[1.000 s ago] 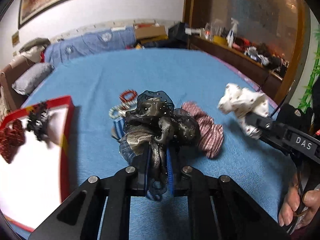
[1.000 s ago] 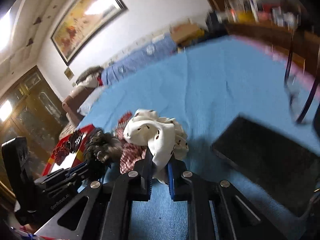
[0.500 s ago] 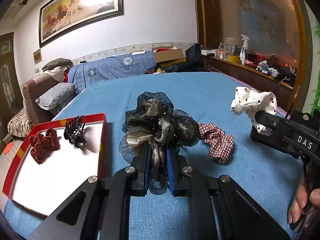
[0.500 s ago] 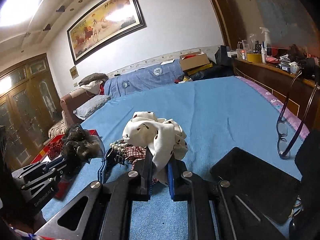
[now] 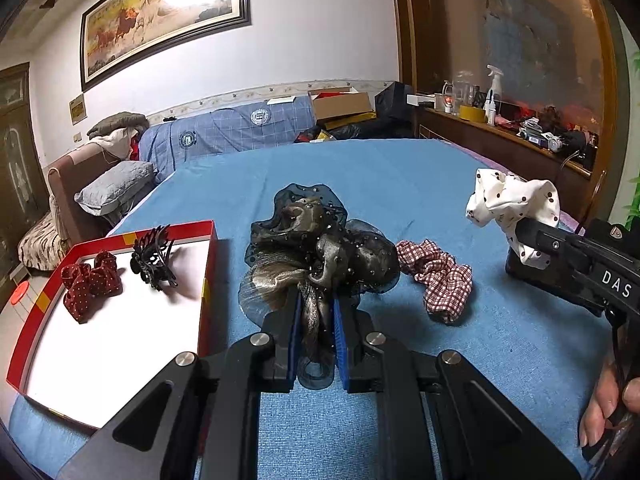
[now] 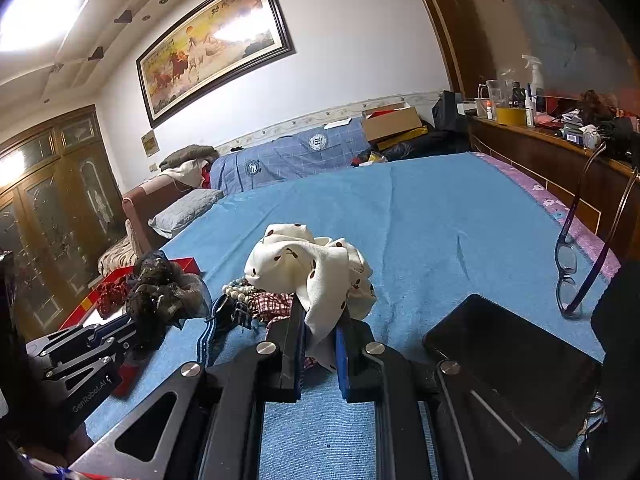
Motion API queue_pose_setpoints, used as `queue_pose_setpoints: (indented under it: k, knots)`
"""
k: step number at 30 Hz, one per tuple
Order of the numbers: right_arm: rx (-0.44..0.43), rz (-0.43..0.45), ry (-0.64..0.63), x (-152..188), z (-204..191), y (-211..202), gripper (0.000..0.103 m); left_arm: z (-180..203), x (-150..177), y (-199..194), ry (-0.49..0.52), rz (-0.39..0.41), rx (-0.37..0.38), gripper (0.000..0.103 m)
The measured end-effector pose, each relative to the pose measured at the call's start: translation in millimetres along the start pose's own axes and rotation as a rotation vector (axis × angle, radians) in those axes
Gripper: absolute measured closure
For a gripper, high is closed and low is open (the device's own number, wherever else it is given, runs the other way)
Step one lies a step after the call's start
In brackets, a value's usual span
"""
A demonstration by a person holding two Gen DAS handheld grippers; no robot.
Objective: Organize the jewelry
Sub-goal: 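Carry the black scrunchie with the left tool while the right tool carries the white one to the tray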
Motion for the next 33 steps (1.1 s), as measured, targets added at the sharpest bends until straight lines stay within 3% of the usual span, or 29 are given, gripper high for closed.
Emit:
queue_pose_setpoints:
  k: [17, 26, 33]
  knots:
    - [-0.003, 0.006, 0.000, -3, -3, -2, 0.090, -1, 0, 0, 0.001, -0.002, 0.004, 0.089]
    - [-0.084, -0.039, 0.141, 14, -1, -8, 0.090, -8, -1, -12, -0.009, 0.018, 0.020, 0.088]
    - [-0.104, -0.058, 0.125, 18, -17, -13, 0.089, -15, 0, -25, -0.027, 0.030, 0.023, 0.088]
Point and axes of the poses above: each gripper's, at about its wrist camera, not at the fingertips, and y roughly the way its jaws point, z to its right, x to its underside, the point moved 1 cm from there along y, roughly the way its jaws point, and after that the axes turned 6 degrees about -y, right-handed, at the moved point
